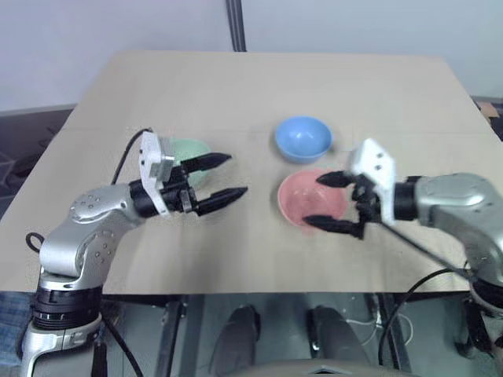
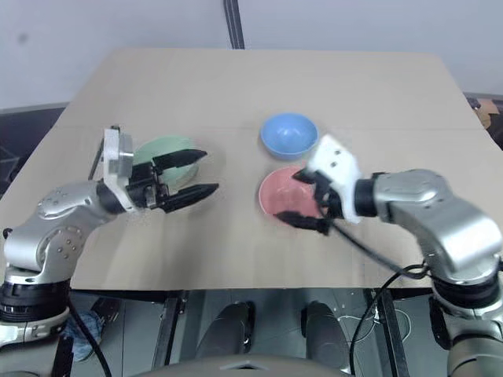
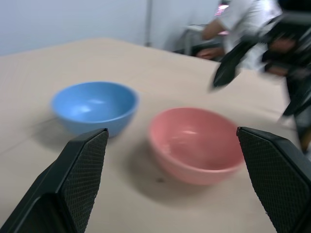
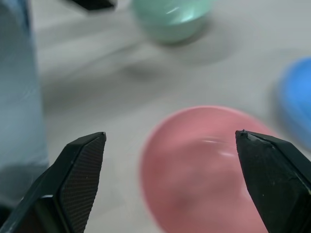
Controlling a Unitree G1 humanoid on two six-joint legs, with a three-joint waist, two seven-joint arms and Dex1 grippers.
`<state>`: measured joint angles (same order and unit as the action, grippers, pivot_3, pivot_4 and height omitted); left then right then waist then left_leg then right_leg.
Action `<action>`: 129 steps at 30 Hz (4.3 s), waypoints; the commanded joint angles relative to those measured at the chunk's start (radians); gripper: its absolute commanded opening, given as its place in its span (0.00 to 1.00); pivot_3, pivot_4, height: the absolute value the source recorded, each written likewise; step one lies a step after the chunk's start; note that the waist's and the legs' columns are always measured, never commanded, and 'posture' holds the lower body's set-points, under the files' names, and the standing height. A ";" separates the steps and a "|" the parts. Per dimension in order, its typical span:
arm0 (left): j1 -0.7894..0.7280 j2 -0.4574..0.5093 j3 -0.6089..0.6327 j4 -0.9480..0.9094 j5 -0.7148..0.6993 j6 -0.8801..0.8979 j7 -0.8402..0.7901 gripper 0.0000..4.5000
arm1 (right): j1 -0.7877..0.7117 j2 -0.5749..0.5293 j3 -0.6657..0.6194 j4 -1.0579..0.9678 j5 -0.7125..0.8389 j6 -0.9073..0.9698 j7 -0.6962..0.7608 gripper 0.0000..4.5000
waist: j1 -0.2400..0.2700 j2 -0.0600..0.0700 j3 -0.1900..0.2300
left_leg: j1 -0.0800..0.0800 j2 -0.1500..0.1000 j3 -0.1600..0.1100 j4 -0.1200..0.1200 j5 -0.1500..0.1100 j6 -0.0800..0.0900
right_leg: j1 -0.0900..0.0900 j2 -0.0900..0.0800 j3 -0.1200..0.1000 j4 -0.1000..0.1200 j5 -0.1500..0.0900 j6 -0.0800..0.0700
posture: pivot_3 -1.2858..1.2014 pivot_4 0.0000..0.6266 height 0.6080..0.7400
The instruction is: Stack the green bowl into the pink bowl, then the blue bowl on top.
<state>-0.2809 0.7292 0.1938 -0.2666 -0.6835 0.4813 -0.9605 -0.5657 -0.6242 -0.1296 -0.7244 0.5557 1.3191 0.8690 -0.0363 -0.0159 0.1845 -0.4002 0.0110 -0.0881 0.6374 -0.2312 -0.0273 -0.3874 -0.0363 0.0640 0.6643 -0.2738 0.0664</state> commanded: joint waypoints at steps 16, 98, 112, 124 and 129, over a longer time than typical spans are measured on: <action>0.011 0.153 0.039 0.215 0.263 -0.216 -0.053 1.00 | 0.040 -0.157 -0.297 0.082 0.239 -0.074 -0.083 0.99 | -0.002 0.001 0.000 | 0.000 0.000 0.001 -0.002 0.000 0.000 | -0.001 0.000 0.000 0.000 0.000 0.000 | 0.52 0.24 1.00; -0.635 -0.180 -0.423 0.468 0.307 -0.535 -0.554 0.99 | 0.082 -0.294 -0.215 0.158 0.416 -0.239 -0.281 1.00 | -0.004 0.001 0.000 | -0.015 0.000 0.000 0.014 0.000 0.000 | -0.015 0.002 0.001 0.015 0.000 0.000 | 0.52 0.24 1.00; -0.487 -0.041 -0.060 0.343 -0.021 0.130 -0.292 0.99 | -0.174 -0.289 0.244 0.403 -0.032 -0.462 -0.219 1.00 | -0.016 0.001 0.001 | -0.015 0.000 -0.001 0.014 0.000 0.000 | -0.016 0.002 0.001 0.015 0.000 0.000 | 0.52 0.24 1.00; -0.101 0.117 0.178 0.104 -0.159 0.282 -0.217 0.99 | -0.421 -0.061 0.562 0.770 -0.473 -0.835 -0.122 1.00 | -0.022 0.001 0.001 | -0.016 0.000 0.001 0.013 0.000 0.000 | -0.018 0.001 0.002 0.015 0.000 0.000 | 0.52 0.24 1.00; -0.071 0.117 0.208 0.073 -0.192 0.291 -0.180 0.99 | -0.457 0.063 0.576 0.883 -0.546 -0.889 -0.118 1.00 | -0.019 0.001 0.001 | -0.016 0.000 0.000 0.013 0.000 0.000 | -0.018 0.001 0.001 0.016 0.000 0.000 | 0.52 0.24 1.00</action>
<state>-0.3489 0.8341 0.3591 -0.1486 -0.8427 0.7717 -1.1554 -0.9773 -0.5828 0.4636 0.1418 0.0398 0.4651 0.7571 -0.0557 -0.0145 0.1857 -0.4161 0.0106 -0.0877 0.6505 -0.2309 -0.0275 -0.4057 -0.0357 0.0654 0.6805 -0.2735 0.0662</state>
